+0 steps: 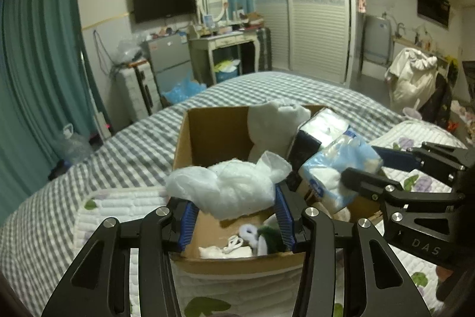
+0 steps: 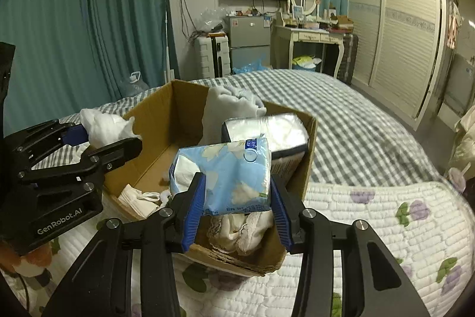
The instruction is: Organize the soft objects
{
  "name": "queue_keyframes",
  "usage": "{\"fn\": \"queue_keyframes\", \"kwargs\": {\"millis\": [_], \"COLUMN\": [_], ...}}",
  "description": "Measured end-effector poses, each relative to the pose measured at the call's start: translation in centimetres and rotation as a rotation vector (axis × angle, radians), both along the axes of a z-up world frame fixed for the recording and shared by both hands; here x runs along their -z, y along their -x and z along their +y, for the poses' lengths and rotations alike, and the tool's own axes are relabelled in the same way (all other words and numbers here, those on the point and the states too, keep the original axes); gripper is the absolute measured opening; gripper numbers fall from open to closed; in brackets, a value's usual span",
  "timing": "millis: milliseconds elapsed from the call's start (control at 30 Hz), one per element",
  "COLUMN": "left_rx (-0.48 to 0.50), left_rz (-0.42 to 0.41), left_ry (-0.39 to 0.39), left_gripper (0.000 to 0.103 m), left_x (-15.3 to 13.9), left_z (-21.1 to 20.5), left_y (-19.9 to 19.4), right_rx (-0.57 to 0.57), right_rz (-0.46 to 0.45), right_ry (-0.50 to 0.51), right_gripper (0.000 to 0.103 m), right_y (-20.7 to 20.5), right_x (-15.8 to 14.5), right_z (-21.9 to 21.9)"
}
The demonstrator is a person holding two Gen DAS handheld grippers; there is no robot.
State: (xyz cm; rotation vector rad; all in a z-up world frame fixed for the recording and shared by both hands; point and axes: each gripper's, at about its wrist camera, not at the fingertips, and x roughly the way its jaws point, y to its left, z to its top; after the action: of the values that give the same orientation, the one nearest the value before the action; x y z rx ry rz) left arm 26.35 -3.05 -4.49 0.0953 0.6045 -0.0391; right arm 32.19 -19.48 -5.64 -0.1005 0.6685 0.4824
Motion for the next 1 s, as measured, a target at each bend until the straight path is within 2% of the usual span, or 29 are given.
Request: {"fn": "queue_keyframes", "kwargs": {"millis": [100,133,167,267,467,600,733,833,900,967,1000], "left_rx": [0.007,0.011,0.013,-0.020,-0.054,-0.072,-0.085,-0.102,-0.113,-0.112,-0.108], "left_rz": [-0.009,-0.012,-0.009,-0.025,-0.055,-0.118,-0.219,-0.328,-0.412,-0.473,-0.491], "left_ry": [-0.025,-0.039,-0.046,-0.077,-0.091,-0.099,-0.084,-0.067,-0.035,0.000,0.006], "left_gripper": [0.048,0.050,0.063,0.084,0.086,0.086,0.086,0.088,0.091,0.091,0.091], "left_x": [-0.1,-0.2,-0.2,-0.6,-3.5,-7.3,-12.0,-15.6,-17.8,-19.7,-20.3], "left_z": [-0.4,-0.6,-0.7,-0.6,-0.8,-1.4,-2.0,-2.4,-2.4,-2.3,-2.3], "left_y": [-0.1,0.0,0.0,0.2,2.0,4.9,9.6,14.2,17.5,20.8,21.9], "right_rx": [0.016,0.026,0.031,0.051,0.079,0.088,0.083,0.079,0.072,0.063,0.059], "right_rz": [0.024,0.022,0.021,0.010,-0.016,-0.084,-0.181,-0.265,-0.338,-0.394,-0.429], "right_ry": [-0.015,-0.020,-0.027,-0.039,-0.058,-0.069,-0.067,-0.073,-0.068,-0.072,-0.077], "right_gripper": [0.052,0.065,0.077,0.079,0.079,0.079,0.079,0.080,0.085,0.094,0.095], "right_y": [-0.7,-0.7,-0.7,-0.6,0.8,3.8,8.3,12.2,15.5,18.1,19.9], "right_x": [-0.1,-0.2,-0.3,-1.0,-3.9,-8.3,-13.5,-17.4,-20.0,-21.7,-22.6], "right_z": [-0.3,-0.5,-0.7,-1.2,-2.9,-4.3,-5.4,-6.4,-6.9,-7.4,-7.7]}}
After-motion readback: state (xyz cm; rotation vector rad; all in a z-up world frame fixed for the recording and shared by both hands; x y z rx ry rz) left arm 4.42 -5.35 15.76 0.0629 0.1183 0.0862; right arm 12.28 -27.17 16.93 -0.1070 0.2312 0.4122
